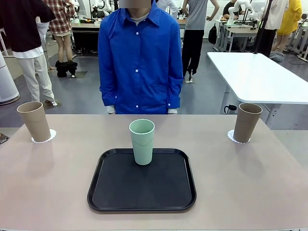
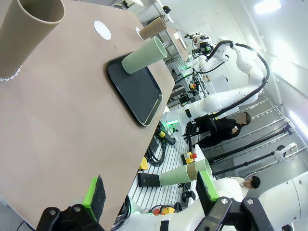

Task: Place coasters on the table and set cups on them.
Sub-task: Take one Reusable plastic cup from the Flat Tray and place it on a coaster set by the human.

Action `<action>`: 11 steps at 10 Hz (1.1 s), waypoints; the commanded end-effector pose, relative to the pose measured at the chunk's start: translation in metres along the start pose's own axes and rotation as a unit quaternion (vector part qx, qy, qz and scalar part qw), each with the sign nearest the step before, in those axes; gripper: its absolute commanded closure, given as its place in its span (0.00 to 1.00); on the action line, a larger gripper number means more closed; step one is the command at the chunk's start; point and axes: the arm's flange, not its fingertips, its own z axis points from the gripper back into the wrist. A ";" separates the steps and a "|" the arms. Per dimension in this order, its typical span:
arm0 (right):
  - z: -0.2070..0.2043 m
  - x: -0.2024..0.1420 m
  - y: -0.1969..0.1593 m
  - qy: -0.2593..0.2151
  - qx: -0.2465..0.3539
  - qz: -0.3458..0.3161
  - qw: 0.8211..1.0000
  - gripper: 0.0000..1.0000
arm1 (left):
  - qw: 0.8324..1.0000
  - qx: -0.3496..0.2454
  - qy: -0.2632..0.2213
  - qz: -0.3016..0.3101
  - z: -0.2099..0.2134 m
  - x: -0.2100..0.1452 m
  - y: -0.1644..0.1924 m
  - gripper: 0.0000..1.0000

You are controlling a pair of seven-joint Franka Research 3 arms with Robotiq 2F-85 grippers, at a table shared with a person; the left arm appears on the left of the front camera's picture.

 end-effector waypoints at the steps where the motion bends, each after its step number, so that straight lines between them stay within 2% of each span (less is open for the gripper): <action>1: 0.001 -0.001 0.002 0.001 -0.002 0.001 1.000 0.00 | 1.000 0.002 -0.001 0.001 0.001 0.000 -0.002 0.00; 11: 0.001 -0.001 0.002 0.001 -0.002 0.001 1.000 0.00 | 1.000 0.002 -0.001 0.001 0.001 0.000 -0.002 0.00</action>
